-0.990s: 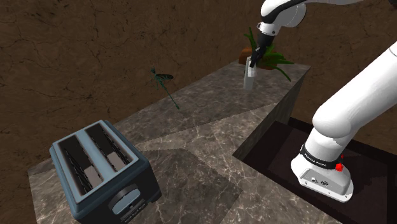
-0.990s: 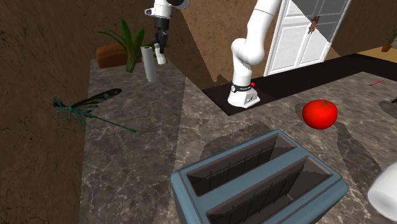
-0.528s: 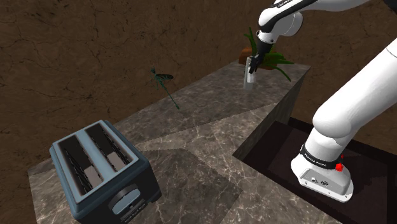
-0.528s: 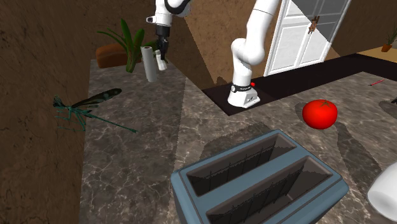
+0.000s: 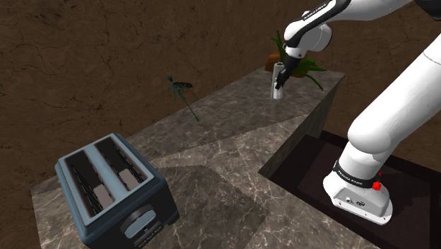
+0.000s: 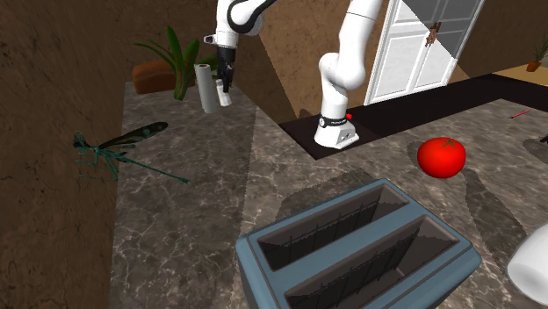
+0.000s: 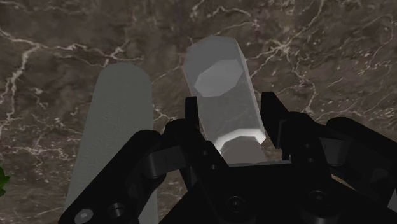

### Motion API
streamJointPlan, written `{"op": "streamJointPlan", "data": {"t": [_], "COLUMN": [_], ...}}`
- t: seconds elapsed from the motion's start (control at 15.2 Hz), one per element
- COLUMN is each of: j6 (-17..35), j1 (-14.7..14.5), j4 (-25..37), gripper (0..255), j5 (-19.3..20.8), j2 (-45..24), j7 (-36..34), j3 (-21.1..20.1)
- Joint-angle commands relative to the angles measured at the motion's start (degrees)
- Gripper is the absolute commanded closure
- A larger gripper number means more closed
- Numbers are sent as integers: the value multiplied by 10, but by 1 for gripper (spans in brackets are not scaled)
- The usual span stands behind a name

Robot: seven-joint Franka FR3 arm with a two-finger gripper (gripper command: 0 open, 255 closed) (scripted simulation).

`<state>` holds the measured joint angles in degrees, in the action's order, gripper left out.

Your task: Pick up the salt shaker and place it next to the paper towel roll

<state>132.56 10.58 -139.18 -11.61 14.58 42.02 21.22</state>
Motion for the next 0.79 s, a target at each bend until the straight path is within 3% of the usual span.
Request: {"op": "streamJointPlan", "data": {"t": [0.0,0.46,0.73], "j6": [16,70,75], "j1": [-2,-12,-13], "j4": [-8,-31,-33], "gripper": [255,255,255], "j5": [-7,-39,-42], "j2": [-10,-45,-49], "j7": [8,41,44], "j3": [3,11,12]}}
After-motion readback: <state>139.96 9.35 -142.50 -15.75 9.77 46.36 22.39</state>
